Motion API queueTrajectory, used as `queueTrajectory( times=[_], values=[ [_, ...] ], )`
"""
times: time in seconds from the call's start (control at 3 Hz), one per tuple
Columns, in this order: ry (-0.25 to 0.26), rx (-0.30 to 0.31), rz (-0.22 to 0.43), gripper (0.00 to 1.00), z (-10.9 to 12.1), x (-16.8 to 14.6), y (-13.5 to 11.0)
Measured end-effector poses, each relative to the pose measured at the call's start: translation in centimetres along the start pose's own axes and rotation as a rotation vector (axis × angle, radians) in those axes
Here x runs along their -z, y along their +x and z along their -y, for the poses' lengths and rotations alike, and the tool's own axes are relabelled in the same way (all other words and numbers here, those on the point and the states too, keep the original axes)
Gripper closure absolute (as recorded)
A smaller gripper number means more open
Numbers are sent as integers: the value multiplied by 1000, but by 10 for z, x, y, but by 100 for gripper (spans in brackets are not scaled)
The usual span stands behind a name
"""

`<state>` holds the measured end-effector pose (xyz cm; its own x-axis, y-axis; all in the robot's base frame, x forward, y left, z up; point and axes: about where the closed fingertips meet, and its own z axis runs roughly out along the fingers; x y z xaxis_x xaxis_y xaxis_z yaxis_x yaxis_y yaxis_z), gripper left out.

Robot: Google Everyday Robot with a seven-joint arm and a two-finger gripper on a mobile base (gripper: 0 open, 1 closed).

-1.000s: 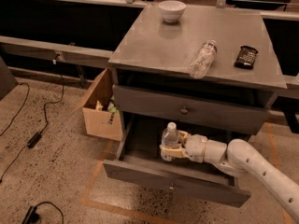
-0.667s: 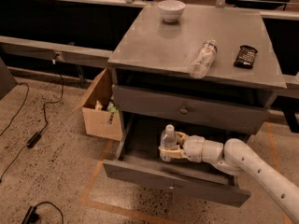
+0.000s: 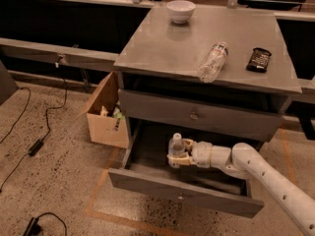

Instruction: Place blue plastic bottle into middle drawer

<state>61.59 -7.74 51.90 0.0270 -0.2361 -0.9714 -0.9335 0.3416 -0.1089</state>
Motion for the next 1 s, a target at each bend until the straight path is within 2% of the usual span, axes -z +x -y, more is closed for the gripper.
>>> queueTrajectory(
  times=[0.67,1.0],
  values=[
    [-30,29,11,100,5,-22,33],
    [-49,15,9,82,3,-30,48]
  ],
)
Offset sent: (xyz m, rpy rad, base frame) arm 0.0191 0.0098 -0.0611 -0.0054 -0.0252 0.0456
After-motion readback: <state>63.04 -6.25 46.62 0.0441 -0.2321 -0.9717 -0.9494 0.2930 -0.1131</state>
